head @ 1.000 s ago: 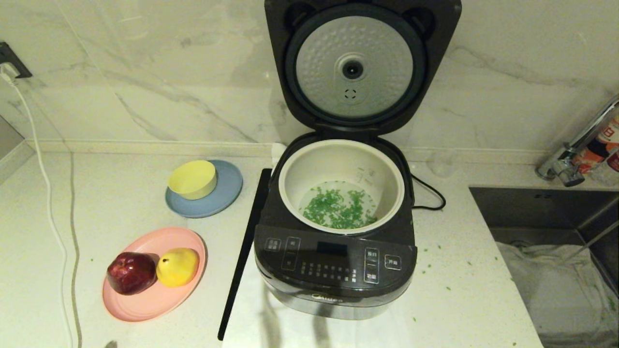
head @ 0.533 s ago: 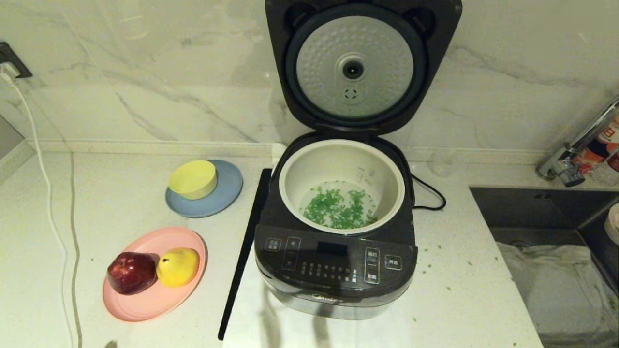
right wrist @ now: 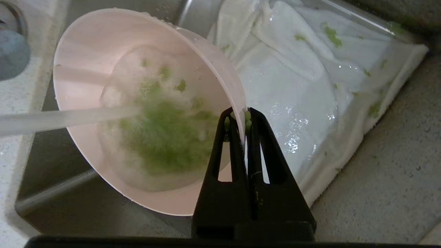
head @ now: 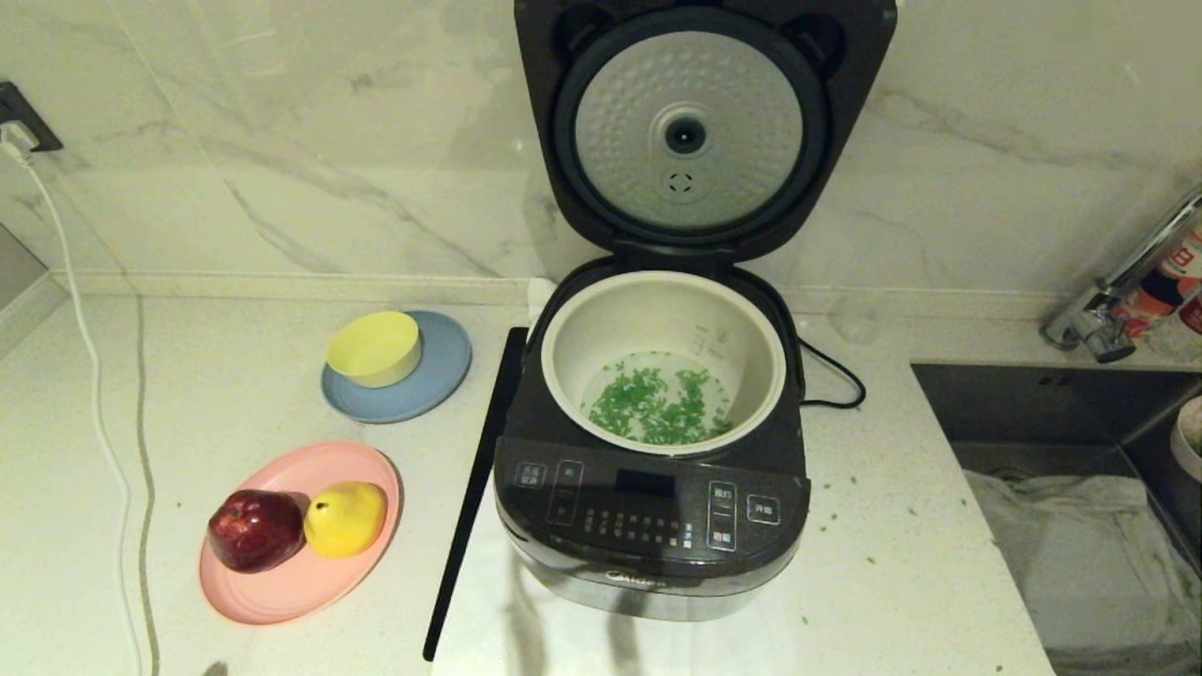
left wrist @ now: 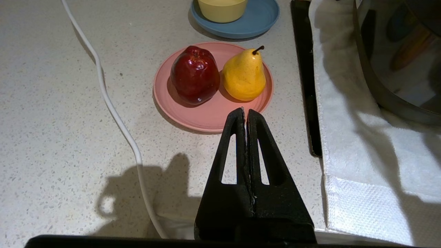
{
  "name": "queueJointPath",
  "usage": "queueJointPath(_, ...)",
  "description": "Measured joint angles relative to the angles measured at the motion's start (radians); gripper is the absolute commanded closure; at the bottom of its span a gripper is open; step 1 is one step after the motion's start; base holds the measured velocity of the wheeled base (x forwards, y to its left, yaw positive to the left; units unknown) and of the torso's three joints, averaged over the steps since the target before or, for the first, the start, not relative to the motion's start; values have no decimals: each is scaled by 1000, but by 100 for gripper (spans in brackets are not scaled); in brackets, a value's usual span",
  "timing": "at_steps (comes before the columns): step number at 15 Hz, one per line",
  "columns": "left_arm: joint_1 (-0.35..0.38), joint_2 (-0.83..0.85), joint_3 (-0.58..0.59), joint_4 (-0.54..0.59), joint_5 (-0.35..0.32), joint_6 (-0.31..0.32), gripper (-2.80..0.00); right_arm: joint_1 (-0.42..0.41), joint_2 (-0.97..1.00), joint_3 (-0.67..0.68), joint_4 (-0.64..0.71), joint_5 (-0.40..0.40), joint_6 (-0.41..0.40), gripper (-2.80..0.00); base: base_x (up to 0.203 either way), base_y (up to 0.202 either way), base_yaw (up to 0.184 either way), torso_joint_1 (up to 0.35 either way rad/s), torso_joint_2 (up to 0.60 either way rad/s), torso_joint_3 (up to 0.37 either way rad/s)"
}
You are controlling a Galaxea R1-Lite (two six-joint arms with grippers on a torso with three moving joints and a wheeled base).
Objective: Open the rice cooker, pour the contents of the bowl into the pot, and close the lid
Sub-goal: Fill a bowl with water from the tap
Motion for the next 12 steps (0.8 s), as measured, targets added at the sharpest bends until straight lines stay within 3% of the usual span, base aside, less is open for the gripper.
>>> queueJointPath(6, 0, 0, 0, 0, 0, 0, 0, 0, -21, 4, 74, 14, -3, 0, 0, 0, 0, 0, 0, 0)
queueJointPath(12, 0, 0, 0, 0, 0, 0, 0, 24, -60, 3, 372, 177, -48, 0, 0, 0, 0, 0, 0, 0)
